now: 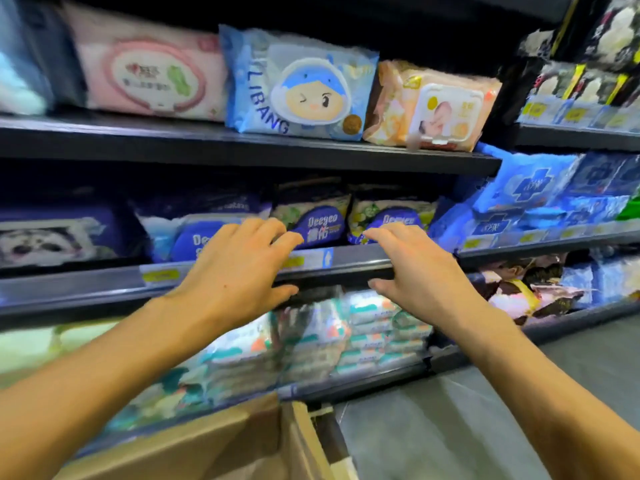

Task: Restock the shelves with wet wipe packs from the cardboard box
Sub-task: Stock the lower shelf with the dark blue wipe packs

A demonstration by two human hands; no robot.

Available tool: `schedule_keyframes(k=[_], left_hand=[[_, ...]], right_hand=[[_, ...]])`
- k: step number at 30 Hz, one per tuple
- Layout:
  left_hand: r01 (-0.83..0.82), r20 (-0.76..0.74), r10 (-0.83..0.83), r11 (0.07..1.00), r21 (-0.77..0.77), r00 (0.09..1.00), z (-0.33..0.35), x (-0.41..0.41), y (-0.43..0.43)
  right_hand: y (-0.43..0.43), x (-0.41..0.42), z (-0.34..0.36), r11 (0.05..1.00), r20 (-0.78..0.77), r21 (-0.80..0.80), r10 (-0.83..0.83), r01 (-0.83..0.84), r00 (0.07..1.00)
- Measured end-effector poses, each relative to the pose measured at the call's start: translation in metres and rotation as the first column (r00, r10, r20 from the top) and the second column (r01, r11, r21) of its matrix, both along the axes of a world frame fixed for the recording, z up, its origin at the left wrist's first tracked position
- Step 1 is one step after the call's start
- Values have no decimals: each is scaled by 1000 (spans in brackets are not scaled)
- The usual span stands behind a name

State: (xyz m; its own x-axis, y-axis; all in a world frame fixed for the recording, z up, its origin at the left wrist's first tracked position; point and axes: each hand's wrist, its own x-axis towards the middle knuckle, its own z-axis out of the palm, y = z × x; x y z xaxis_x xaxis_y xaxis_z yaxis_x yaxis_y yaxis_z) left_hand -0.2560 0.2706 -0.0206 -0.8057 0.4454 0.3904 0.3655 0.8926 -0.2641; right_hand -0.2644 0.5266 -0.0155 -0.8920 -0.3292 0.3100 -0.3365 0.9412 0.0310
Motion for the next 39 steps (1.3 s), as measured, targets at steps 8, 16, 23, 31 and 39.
schedule_keyframes(k=[8,16,23,31,39], left_hand=[[-122,152,114,992,44,982,-54,78,-82],[-209,587,196,977,-46,785,-141,165,-133],[-168,906,277,958,-234,321,-225,231,-167],[-76,952,287,957,-280,105,-297,269,-185],[-183,997,45,981,-57,-69,-313,208,-210]], right_hand=[[-78,44,-36,978,193,91,170,-190,967],[-139,96,-138,936,506,50,277,-348,817],[-159,145,-212,822,742,80,328,-564,584],[-163,187,-299,704,904,92,238,-704,356],[-169,123,-326,840,975,-200,222,-505,-17]])
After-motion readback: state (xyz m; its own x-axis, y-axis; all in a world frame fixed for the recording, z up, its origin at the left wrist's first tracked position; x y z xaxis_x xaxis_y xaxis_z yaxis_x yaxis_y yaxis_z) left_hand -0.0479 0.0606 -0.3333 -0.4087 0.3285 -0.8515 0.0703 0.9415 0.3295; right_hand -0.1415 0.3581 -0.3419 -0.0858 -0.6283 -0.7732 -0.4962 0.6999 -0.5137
